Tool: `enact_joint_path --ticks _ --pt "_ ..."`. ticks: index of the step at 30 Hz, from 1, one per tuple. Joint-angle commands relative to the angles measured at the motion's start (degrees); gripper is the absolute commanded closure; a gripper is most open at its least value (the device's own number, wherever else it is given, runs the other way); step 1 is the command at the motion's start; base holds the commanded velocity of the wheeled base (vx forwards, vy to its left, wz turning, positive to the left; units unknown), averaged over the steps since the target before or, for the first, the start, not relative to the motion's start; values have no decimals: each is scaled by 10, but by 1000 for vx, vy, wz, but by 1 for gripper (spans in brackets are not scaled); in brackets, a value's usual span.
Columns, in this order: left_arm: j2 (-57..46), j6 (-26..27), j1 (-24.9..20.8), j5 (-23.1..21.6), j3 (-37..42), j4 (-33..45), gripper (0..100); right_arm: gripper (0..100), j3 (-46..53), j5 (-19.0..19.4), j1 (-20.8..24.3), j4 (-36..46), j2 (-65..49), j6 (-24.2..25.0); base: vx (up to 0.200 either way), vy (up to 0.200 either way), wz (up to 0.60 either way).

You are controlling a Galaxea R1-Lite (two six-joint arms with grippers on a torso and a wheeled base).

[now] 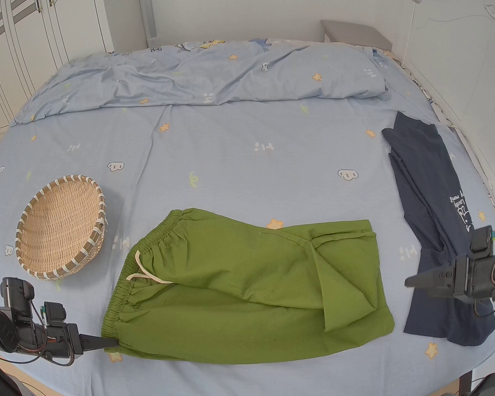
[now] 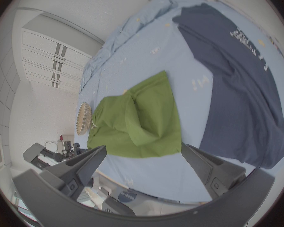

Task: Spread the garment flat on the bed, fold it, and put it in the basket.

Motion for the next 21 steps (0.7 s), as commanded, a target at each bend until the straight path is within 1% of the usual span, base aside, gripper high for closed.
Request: enact_joint_path --ticks 1,3,4,7,9,12,15,17,21 --pt "31 30 25 -4 -5 4 100 0 74 59 -57 -7 16 -31 0 0 0" --pt "27 30 23 -9 -3 4 100 0 94 95 -80 -21 32 -58 0 0 0" --pt "25 29 22 -13 -2 7 100 0 109 117 -93 -34 42 -82 0 0 0" --pt "5 27 22 -23 0 8 100 0 134 154 -116 -66 67 -132 0 0 0" --pt "-5 24 23 -25 1 9 100 0 146 173 -123 -88 92 -155 0 0 0" --pt "-11 24 23 -26 2 8 100 0 158 187 -123 -113 121 -172 0 0 0" --pt "-10 24 23 -26 2 8 100 0 167 194 -121 -131 134 -173 0 0 0" --pt "-10 25 22 -26 2 7 100 0 183 207 -116 -172 156 -174 0 0 0" --pt "-10 25 21 -26 2 7 100 0 198 211 -116 -225 196 -180 0 0 0"
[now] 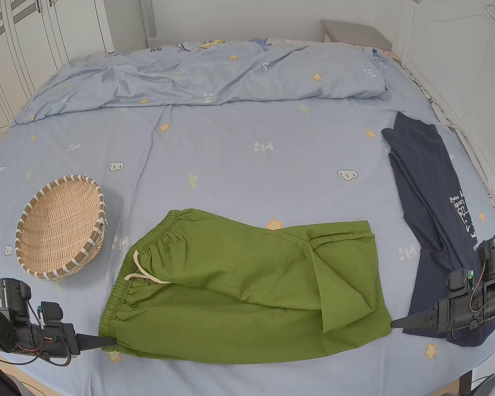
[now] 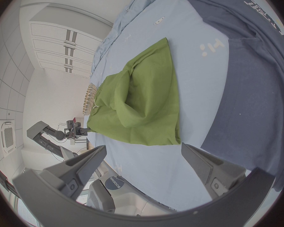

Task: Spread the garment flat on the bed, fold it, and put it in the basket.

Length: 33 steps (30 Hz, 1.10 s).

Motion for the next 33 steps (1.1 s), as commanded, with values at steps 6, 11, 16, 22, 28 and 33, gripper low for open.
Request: enact_joint_path --ticks 6,11,16,22,28,33 --pt "-4 0 -1 0 0 -1 100 0 33 4 1 -70 94 -16 0 0 0" --pt "-2 1 -1 0 -3 -1 100 0 52 4 12 -141 128 -16 0 0 0" --pt "-2 1 -1 0 -4 -1 100 0 52 4 17 -163 154 -15 0 0 0" --pt "-1 1 -1 0 -3 -1 100 0 51 5 19 -176 172 -15 0 0 0" --pt "-1 1 -1 0 -3 -1 100 0 57 20 19 -223 205 -11 0 0 0" --pt "-1 3 -1 0 2 -1 100 0 60 24 26 -246 220 -9 0 0 0"
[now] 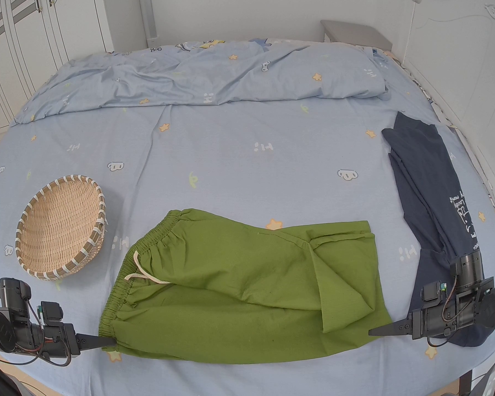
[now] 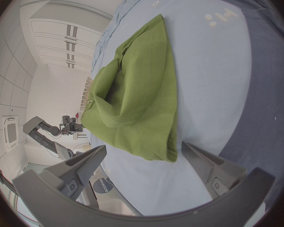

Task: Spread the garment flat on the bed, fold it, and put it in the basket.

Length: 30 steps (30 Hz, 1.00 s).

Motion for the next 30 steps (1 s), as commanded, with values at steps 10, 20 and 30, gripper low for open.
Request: enact_joint_path --ticks 10,20,30 --pt "0 1 0 0 2 0 100 0 3 15 9 -6 28 2 0 0 0" --pt "1 0 1 0 3 0 100 100 2 15 2 -8 39 1 0 0 0" --pt "11 0 8 0 1 -1 100 100 2 15 -28 -8 36 0 0 0 0"
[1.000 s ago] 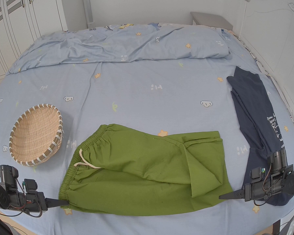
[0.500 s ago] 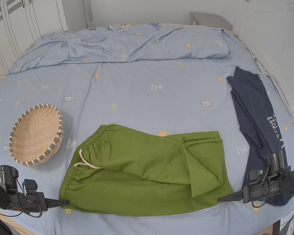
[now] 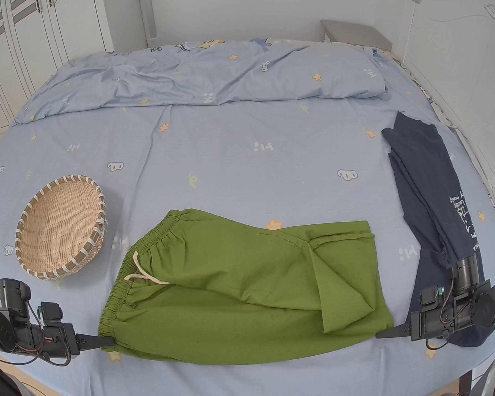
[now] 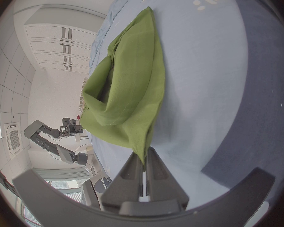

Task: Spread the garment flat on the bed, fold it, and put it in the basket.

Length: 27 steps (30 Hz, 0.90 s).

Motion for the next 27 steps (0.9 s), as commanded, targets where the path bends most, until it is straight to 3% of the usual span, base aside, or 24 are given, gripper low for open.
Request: enact_joint_path --ticks 1,9,16,20,25,27 --pt "7 0 1 0 -1 -1 100 100 0 0 -17 -1 -3 0 0 0 0" --pt "1 -3 1 6 -2 22 100 100 48 2 -10 5 -87 1 0 0 0" --pt "-37 7 1 9 -74 205 100 100 88 -4 -1 24 -142 1 0 0 0" --pt "-48 49 10 13 -110 299 100 100 106 -5 -2 28 -141 1 0 0 0" --pt "-35 84 5 78 -111 321 100 100 128 -14 2 30 -130 -6 0 0 0" --pt "-25 85 5 82 -112 320 100 100 128 -14 3 42 -120 -12 0 0 0"
